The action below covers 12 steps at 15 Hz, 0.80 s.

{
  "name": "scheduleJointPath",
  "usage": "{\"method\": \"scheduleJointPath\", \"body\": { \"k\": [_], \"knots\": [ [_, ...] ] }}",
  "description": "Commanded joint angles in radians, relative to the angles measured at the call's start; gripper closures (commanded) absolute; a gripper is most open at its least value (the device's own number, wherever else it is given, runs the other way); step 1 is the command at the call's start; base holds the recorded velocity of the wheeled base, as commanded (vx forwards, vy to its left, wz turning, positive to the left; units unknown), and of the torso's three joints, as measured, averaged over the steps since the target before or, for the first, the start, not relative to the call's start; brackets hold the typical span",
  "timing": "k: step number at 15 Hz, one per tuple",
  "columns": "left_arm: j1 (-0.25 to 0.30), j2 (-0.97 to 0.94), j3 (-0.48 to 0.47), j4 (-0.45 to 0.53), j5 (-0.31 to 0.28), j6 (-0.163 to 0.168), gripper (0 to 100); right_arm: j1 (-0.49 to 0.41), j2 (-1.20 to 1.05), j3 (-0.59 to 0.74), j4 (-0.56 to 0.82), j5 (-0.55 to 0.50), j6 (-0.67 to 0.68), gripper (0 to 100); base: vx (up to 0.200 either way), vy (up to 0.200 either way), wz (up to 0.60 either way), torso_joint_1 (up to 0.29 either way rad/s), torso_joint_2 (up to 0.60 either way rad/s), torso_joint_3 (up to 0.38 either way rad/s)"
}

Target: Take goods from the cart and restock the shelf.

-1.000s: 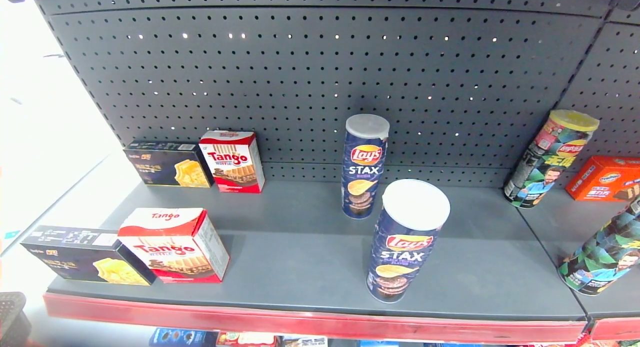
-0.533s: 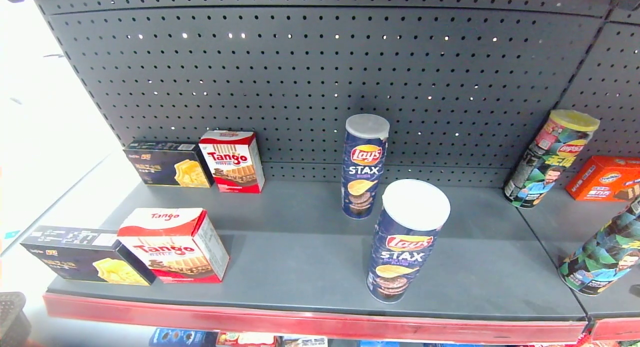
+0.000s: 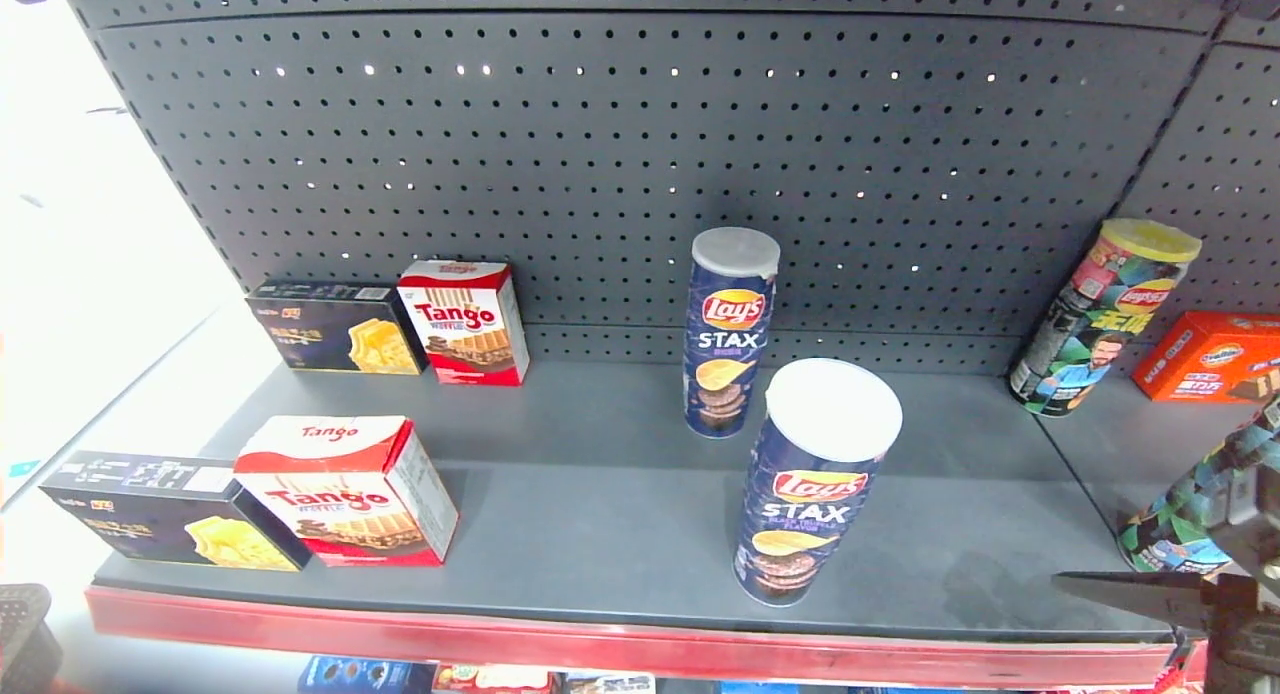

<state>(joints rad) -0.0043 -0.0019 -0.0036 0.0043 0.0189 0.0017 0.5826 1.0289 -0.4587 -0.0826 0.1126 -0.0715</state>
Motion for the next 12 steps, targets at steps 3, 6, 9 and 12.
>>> {"method": "scheduleJointPath", "body": {
  "k": [3, 6, 9, 12],
  "knots": [
    [0.000, 0.002, 0.001, 0.000, -0.001, 0.000, 0, -0.003, 0.183, -0.090, -0.020, -0.047, 0.001, 0, 0.000, 0.000, 0.00, 0.000, 0.00, 0.000],
    [0.001, 0.002, 0.001, -0.001, 0.003, -0.006, 0, -0.036, 0.332, -0.242, -0.020, -0.060, 0.002, 0, 0.000, 0.000, 0.00, 0.000, 0.00, 0.000],
    [0.001, 0.002, 0.001, -0.001, 0.003, -0.006, 0, -0.038, 0.408, -0.293, -0.020, -0.094, 0.002, 0, 0.000, 0.000, 0.00, 0.000, 0.00, 0.000],
    [0.001, 0.002, 0.001, -0.003, 0.003, -0.006, 0, -0.038, 0.418, -0.299, -0.019, -0.096, 0.002, 0, 0.000, 0.000, 0.00, 0.000, 0.00, 0.000]
  ]
}}
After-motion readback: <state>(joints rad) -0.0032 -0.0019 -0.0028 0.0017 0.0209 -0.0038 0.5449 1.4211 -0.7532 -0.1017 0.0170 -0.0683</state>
